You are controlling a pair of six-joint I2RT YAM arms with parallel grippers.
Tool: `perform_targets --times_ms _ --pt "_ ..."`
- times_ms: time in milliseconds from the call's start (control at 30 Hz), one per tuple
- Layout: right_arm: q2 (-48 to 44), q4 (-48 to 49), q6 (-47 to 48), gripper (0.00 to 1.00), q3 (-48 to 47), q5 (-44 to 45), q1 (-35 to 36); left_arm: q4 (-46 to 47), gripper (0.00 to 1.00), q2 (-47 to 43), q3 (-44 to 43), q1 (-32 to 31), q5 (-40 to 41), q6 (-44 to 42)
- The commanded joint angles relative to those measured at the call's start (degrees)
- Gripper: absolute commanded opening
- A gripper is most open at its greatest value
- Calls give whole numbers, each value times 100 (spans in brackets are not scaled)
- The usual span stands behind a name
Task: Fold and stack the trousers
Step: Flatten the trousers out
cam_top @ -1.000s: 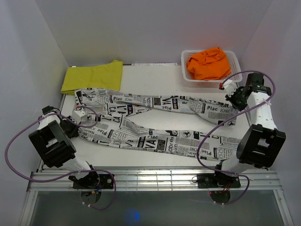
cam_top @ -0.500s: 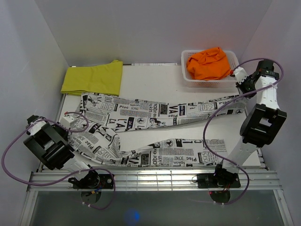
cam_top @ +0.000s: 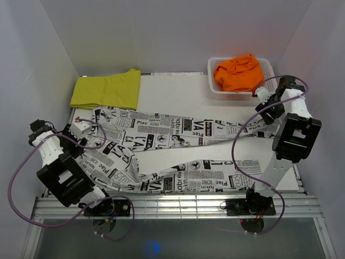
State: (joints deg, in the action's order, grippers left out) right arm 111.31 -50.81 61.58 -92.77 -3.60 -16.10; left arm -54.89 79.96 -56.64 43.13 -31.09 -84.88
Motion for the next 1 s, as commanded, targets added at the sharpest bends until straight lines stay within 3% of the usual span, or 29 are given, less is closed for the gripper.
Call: perform_targets --times_ms 0,200,333,633,733,767,800,833,967 --pt "-1021 -1207 641 65 144 -526 -78 -232 78 185 -575 -497 -460 874" --pt "-1848 -1617 1215 62 1760 -528 98 250 78 458 -453 -1315 -222 1737" --pt "-2315 -950 1163 60 3297 -440 370 462 78 914 -576 -1519 -160 2291" --pt "-2781 385 741 54 4986 67 1276 804 78 1346 -690 -1519 138 2591" --pt "-2825 1439 706 38 5558 699 1311 971 77 1425 -646 -1519 270 2696" --pt "-2799 1694 715 30 5655 868 1294 1024 76 1452 -612 -1519 296 2714" --pt "-2764 2097 732 15 5743 1113 1241 1068 76 1469 -602 -1519 323 2757" --pt "-2729 2223 732 8 5727 1194 1206 1112 75 1478 -585 -1519 410 2784" --pt "-2308 2479 767 8 5262 1467 759 1261 72 1540 -550 -1501 595 2907"
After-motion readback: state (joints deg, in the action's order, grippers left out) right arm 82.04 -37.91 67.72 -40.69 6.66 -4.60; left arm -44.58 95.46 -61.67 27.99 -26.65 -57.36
